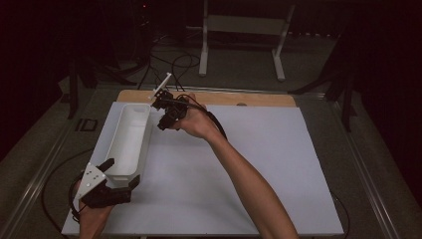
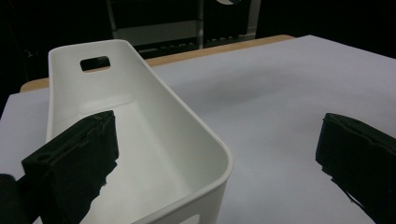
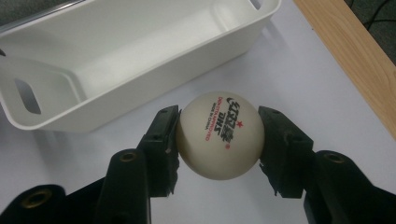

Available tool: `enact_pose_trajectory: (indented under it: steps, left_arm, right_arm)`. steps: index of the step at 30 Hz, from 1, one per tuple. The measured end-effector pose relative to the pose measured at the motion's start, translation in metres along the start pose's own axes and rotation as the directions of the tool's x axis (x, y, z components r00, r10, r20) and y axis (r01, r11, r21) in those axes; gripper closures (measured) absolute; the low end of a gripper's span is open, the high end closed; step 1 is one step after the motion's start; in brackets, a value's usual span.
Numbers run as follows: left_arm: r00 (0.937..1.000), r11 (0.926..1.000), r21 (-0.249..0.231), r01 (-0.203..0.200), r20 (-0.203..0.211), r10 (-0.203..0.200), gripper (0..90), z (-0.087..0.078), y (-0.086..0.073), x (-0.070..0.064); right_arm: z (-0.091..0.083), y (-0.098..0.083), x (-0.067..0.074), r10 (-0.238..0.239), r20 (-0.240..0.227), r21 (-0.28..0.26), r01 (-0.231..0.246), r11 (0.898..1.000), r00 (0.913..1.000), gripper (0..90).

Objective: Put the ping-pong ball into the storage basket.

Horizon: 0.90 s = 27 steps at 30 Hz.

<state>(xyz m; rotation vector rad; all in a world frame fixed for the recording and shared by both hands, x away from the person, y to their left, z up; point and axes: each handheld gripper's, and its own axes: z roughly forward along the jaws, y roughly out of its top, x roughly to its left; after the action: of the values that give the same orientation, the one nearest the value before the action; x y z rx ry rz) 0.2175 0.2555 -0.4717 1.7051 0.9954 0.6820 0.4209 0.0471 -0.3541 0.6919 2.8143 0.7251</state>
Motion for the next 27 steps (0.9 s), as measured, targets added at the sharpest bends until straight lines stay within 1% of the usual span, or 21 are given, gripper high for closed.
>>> enact_pose_trajectory:
  steps: [17, 18, 27]
  left_arm:
    - [1.0, 1.0, -0.004, 0.003, -0.002, -0.003, 0.0, -0.001, 0.0, 0.001]
    - [1.0, 1.0, -0.004, 0.003, -0.002, -0.003, 0.0, -0.001, 0.0, 0.0]
    - [1.0, 1.0, 0.0, -0.001, 0.0, 0.001, 0.0, -0.001, 0.0, 0.0]
  right_arm:
    - [0.006, 0.009, 0.008, -0.005, -0.009, -0.014, 0.005, 1.0, 1.0, 50.5]
    - [0.007, 0.01, 0.009, -0.01, -0.012, -0.02, 0.01, 1.0, 0.9999, 50.6]
    - [0.009, 0.016, 0.016, -0.017, -0.017, -0.018, 0.017, 1.0, 0.9997, 50.5]
